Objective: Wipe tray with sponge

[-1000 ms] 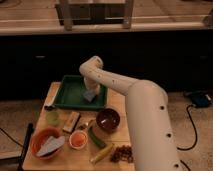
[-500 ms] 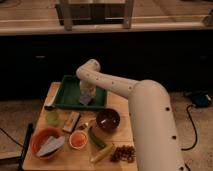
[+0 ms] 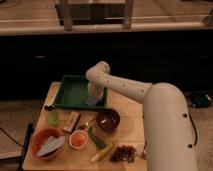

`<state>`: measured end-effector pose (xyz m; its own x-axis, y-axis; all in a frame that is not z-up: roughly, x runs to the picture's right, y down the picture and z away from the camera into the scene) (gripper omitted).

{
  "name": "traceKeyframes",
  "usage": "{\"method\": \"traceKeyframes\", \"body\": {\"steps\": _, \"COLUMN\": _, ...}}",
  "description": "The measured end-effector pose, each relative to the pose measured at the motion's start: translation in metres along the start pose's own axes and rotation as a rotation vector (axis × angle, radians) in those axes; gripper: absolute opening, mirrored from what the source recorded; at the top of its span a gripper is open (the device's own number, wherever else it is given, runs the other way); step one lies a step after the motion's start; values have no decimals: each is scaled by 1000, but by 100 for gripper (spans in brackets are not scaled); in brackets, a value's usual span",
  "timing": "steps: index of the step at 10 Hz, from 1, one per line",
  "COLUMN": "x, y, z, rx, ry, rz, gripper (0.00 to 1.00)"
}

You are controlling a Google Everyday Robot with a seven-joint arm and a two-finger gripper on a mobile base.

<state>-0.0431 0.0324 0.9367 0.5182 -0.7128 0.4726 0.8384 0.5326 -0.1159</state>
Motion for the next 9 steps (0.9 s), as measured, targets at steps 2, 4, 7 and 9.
{"method": "traceKeyframes", "body": {"steps": 2, "x": 14, "y": -11, "z": 3, "rx": 5, "ry": 15, "rz": 16, "gripper": 1}}
{"method": "traceKeyframes", "body": {"steps": 4, "x": 10, "y": -31, "z": 8, "rx": 16, "ry": 8, "rz": 3, "gripper": 1}}
{"method": "traceKeyframes", "body": {"steps": 7, "x": -13, "y": -42, "z": 9, "rx": 38, "ry": -33, "rz": -46, "gripper": 1}}
{"method": "traceKeyframes", "body": {"steps": 9, "x": -18, "y": -42, "z": 9, "rx": 51, "ry": -51, "rz": -66, "gripper": 1}}
